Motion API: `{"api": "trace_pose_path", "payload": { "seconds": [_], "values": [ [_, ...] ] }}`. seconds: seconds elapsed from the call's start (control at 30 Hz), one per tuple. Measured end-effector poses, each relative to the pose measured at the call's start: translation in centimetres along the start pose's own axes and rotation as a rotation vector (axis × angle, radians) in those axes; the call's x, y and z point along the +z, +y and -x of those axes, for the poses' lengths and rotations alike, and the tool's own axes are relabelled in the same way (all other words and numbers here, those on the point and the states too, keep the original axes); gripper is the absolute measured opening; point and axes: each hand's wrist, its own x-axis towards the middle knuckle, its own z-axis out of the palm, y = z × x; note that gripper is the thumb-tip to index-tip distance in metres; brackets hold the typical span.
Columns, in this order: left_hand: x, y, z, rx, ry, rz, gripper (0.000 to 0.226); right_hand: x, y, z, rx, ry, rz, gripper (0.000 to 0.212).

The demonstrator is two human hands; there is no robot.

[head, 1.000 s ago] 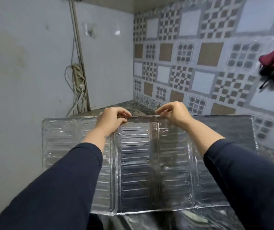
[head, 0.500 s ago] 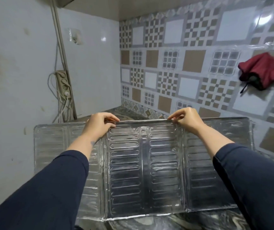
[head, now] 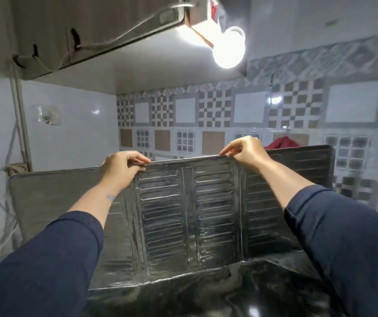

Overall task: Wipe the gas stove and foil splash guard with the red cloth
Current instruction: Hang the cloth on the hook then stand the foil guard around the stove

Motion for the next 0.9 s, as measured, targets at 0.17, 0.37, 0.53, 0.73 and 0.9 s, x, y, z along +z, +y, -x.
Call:
{"api": "trace_pose_path", "payload": {
  "seconds": [0.17,0.37,0.53,0.73,0.9],
  "values": [
    [5.3,3.0,-2.5,0.086,-0.023,0.041,0.051,-4.1,2.7,-0.3,0.038,0.072,0.071,0.041],
    [14.0,6.1,-3.8,0.110,-0.146,0.115,0.050,-8.8,8.2,1.6,0.132,0.130,0.199,0.028],
    [21.6,11.0,-4.0,0.188,-0.180,0.160,0.045,-13.9,13.2,3.6,0.198,0.223,0.296,0.023],
    [29.6,17.7,-4.5,0.286,-0.214,0.251,0.032,-21.4,17.7,5.2,0.218,0.295,0.404,0.020],
    [34.9,23.0,-4.9,0.347,-0.248,0.295,0.014,-26.7,21.7,5.4,0.248,0.325,0.446,0.021]
  ]
}}
